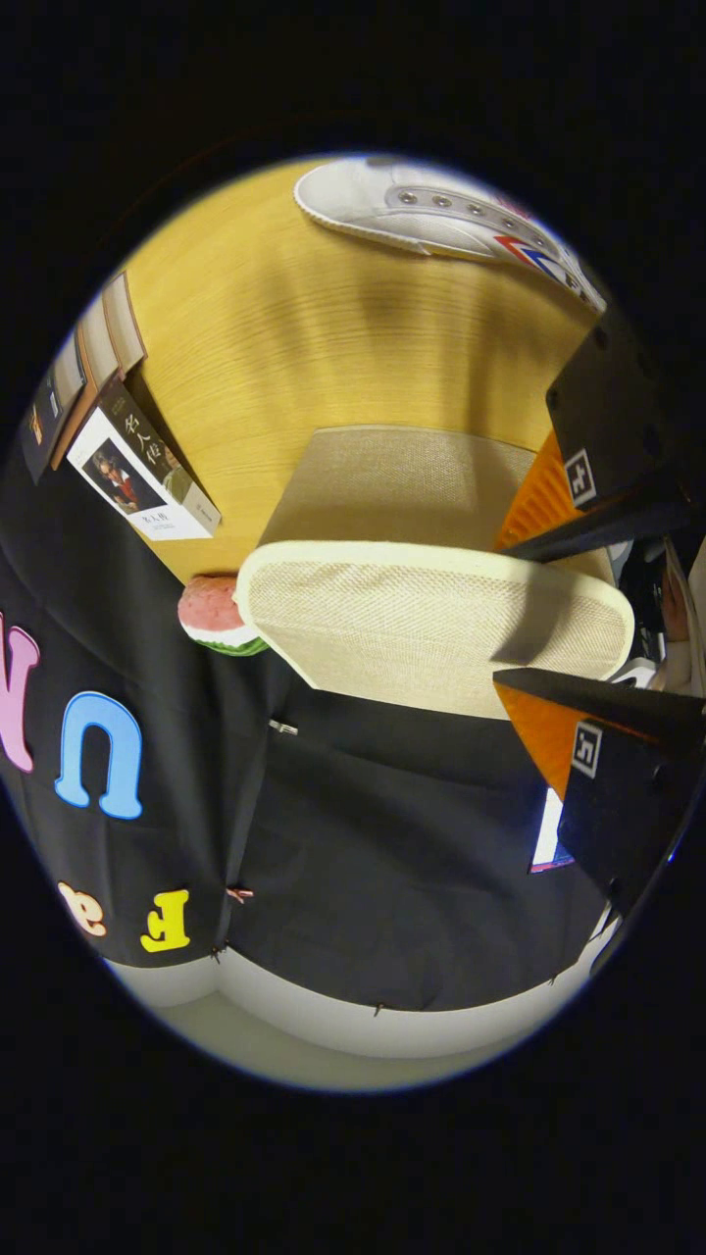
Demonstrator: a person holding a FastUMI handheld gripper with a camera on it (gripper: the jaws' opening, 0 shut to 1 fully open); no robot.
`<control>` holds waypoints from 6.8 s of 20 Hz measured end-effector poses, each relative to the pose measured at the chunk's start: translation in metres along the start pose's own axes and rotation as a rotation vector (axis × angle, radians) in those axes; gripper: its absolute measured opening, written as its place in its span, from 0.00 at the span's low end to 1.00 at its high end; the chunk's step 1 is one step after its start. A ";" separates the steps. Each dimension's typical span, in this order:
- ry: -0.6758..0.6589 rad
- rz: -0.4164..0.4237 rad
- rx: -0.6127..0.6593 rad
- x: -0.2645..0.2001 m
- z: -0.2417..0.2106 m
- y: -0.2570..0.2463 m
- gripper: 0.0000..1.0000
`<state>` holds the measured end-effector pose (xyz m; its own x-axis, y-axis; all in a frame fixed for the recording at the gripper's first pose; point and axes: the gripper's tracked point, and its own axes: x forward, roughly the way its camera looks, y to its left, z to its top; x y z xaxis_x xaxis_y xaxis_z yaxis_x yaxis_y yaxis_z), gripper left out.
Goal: Open the storage box then place both shoes into the box .Put the left shoe in first, then the right shoe, with the right side of both shoes facing outward in a uniform manner.
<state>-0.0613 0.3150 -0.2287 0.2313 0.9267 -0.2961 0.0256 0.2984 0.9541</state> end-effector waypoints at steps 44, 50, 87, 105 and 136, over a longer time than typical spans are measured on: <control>0.024 0.085 -0.279 0.121 -0.010 0.233 0.97; 0.019 0.078 -0.305 0.112 -0.014 0.229 0.97; -0.096 -0.936 -0.489 -0.174 -0.001 -0.207 0.80; -0.245 -0.971 -0.349 -0.146 0.043 -0.229 0.07; -0.151 -0.768 0.018 0.013 0.047 0.037 0.06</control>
<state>-0.0112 0.3274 -0.1953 0.2721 0.4204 -0.8656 0.2473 0.8387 0.4852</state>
